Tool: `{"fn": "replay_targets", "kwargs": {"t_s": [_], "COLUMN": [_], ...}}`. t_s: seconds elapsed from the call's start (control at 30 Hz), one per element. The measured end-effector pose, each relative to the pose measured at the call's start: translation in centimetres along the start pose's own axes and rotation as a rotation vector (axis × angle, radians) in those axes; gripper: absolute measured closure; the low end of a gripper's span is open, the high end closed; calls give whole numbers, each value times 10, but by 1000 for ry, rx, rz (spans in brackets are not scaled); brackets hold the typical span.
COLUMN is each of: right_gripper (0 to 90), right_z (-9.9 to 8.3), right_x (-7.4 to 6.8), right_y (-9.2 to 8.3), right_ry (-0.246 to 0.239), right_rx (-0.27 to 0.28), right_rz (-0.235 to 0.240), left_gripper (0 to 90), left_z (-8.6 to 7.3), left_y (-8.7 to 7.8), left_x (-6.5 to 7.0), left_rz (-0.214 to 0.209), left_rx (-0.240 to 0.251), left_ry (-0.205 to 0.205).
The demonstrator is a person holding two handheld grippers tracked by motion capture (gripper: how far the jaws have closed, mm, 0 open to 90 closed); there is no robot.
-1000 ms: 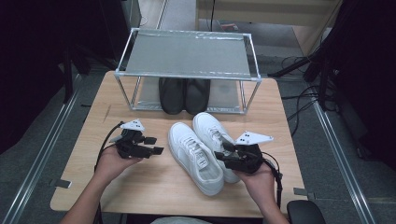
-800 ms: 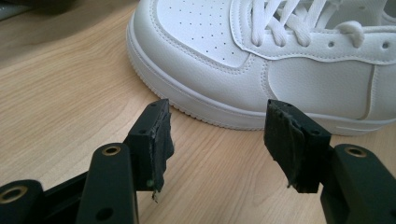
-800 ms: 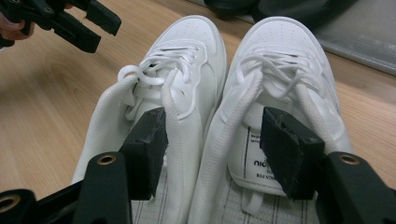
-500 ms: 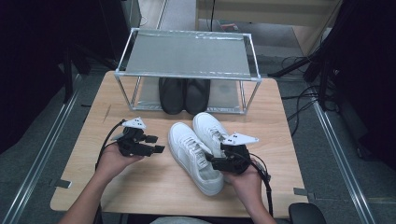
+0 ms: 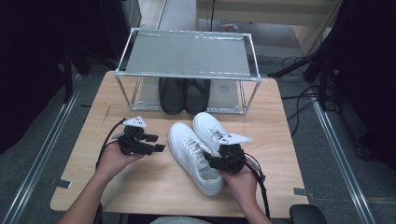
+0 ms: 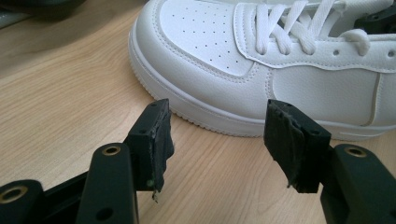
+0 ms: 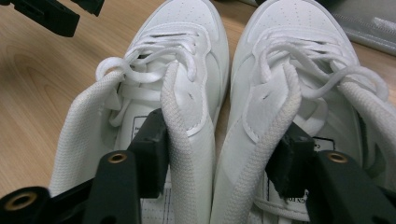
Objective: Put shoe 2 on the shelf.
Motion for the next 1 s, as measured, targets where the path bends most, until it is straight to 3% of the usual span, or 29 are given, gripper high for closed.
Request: {"fn": "replay_targets", "kwargs": {"t_s": [0.43, 0.67, 1.0], "right_gripper": [727, 758, 764], "right_z": [1, 2, 5], "right_x": [1, 2, 5], "right_y": [-2, -3, -9], "right_ry": [-27, -1, -1], "right_rx": [12, 0, -22], "right_rz": [-6, 5, 37], "left_gripper": [419, 419, 416], "left_z": [1, 0, -2], "left_y": [-3, -5, -7], "left_x": [-3, -7, -10], "left_rz": [4, 12, 19], "left_rx": [13, 17, 18], "left_ry": [-4, -13, -19]}}
Point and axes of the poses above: each handheld gripper's, and its own axes: y roughly forward along the jaws, z roughly out of its top, x roughly to its right, the point moved 9 cm from there along y, roughly forward along the jaws, and after that the axes turned 8 degrees about y, right-handed, at the moved point
